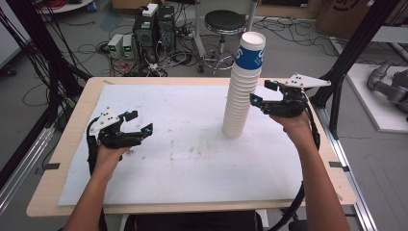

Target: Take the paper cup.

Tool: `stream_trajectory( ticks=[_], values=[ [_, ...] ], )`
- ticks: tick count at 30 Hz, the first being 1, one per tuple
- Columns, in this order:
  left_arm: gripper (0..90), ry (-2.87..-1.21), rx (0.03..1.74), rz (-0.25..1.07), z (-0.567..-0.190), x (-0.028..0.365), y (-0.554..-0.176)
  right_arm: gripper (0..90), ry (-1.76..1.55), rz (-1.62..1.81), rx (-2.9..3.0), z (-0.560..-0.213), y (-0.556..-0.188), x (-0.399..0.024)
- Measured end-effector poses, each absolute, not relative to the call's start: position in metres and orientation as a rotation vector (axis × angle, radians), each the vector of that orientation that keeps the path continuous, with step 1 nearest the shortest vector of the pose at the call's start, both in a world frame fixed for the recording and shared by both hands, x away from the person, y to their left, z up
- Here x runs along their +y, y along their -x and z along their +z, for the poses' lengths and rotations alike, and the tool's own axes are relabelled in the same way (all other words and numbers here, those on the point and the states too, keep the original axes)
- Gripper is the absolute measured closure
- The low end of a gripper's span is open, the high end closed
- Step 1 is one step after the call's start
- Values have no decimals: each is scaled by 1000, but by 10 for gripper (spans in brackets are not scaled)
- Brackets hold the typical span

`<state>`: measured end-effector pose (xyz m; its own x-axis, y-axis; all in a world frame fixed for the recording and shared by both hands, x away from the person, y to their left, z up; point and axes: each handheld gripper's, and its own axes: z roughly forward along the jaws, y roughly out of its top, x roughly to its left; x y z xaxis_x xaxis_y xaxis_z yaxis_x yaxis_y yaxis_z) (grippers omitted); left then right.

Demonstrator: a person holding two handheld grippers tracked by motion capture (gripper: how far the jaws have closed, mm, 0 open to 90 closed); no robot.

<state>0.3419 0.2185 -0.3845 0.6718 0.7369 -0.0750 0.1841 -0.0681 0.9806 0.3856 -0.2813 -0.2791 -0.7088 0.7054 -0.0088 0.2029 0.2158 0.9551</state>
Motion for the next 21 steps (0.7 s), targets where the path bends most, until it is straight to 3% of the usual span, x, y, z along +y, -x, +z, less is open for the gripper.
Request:
stream_trajectory(
  ticks=[13,21],
  values=[
    [179,-1608,772,525,-386,216,-344,164,-819,1527,2075,-260,-416,-262],
    [179,-1606,719,507,-366,205,-355,172,-788,1526,2073,-258,-418,-257]
  ],
)
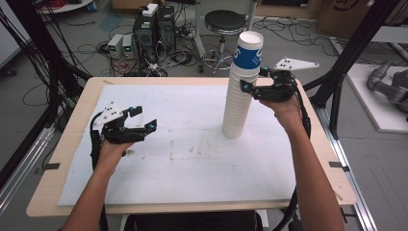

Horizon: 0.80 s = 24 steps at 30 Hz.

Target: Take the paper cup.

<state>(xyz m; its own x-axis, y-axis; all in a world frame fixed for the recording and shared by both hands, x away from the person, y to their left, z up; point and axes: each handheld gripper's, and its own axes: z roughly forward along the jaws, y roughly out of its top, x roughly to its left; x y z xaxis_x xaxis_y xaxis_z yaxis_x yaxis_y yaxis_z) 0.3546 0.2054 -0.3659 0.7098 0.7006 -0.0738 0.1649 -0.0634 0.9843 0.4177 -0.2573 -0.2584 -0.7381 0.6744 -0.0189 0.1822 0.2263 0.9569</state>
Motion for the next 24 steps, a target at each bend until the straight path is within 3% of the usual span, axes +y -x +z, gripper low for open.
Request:
stream_trajectory(
  ticks=[6,13,24],
  values=[
    [178,-1604,610,498,-315,181,-379,174,-783,1530,2075,-259,-418,-258],
    [178,-1599,426,421,-242,123,-421,175,-769,1535,2075,-259,-419,-257],
    [178,-1624,315,353,-209,67,-446,178,-766,1544,2082,-259,-421,-260]
  ],
)
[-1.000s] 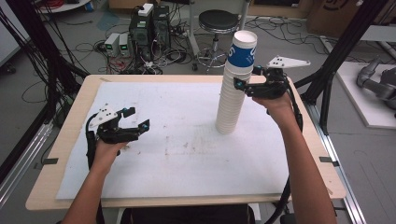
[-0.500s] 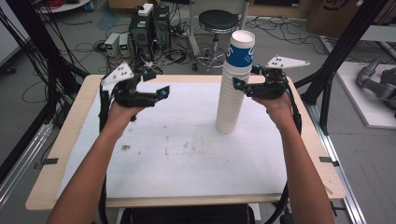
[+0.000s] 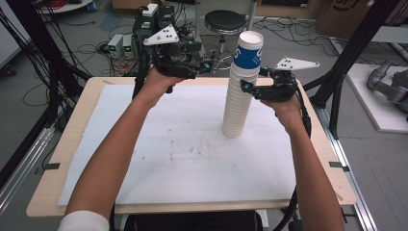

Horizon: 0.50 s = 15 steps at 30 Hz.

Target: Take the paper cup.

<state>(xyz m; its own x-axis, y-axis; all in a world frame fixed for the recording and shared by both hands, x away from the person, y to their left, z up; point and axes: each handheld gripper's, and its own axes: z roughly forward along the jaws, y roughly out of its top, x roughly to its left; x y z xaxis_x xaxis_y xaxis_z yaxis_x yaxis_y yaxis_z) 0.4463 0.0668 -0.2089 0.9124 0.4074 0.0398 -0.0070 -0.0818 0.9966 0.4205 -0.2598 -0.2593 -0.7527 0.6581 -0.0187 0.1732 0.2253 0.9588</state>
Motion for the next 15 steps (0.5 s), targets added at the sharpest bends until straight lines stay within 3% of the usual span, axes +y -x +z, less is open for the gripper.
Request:
stream_trajectory(
  ticks=[15],
  values=[
    [178,-1749,258,334,-186,-21,-462,178,-745,1533,2103,-257,-421,-258]
  ],
)
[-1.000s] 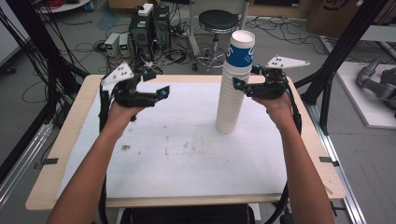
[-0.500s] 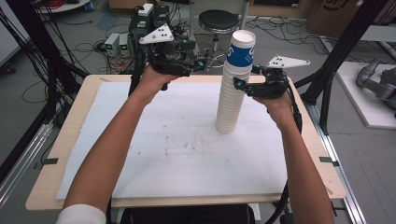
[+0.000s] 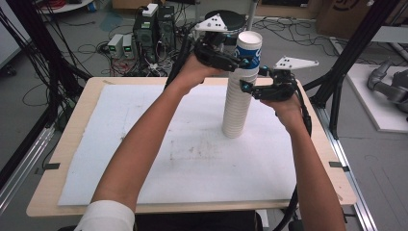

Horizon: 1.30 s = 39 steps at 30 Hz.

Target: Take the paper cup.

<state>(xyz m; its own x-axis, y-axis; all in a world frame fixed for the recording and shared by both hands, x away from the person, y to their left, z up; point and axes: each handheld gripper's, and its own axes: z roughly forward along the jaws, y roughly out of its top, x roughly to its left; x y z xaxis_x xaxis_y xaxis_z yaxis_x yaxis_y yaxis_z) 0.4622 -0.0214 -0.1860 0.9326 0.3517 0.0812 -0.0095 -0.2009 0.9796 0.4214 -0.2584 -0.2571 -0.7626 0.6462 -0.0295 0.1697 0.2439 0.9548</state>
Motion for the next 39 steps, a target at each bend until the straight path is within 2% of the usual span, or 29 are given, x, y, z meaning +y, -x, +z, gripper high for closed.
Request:
stream_trajectory(
  ticks=[3,9,12,20,26,30,39],
  values=[
    [230,-1765,257,356,-185,-28,-462,178,-736,1529,2109,-257,-421,-257],
    [247,-1772,271,338,-181,-30,-462,178,-741,1533,2110,-257,-421,-258],
    [266,-1699,274,344,-172,-27,-460,178,-740,1533,2111,-257,-421,-259],
    [268,-1531,276,415,-132,-5,-444,151,-781,1523,2112,-261,-421,-258],
    [268,-1514,281,459,-122,24,-431,151,-797,1490,2113,-269,-416,-262],
    [270,-1551,291,461,-135,48,-420,152,-798,1477,2135,-276,-406,-271],
    [270,-1610,378,442,-196,94,-405,153,-816,1438,2181,-302,-387,-288]
  ],
)
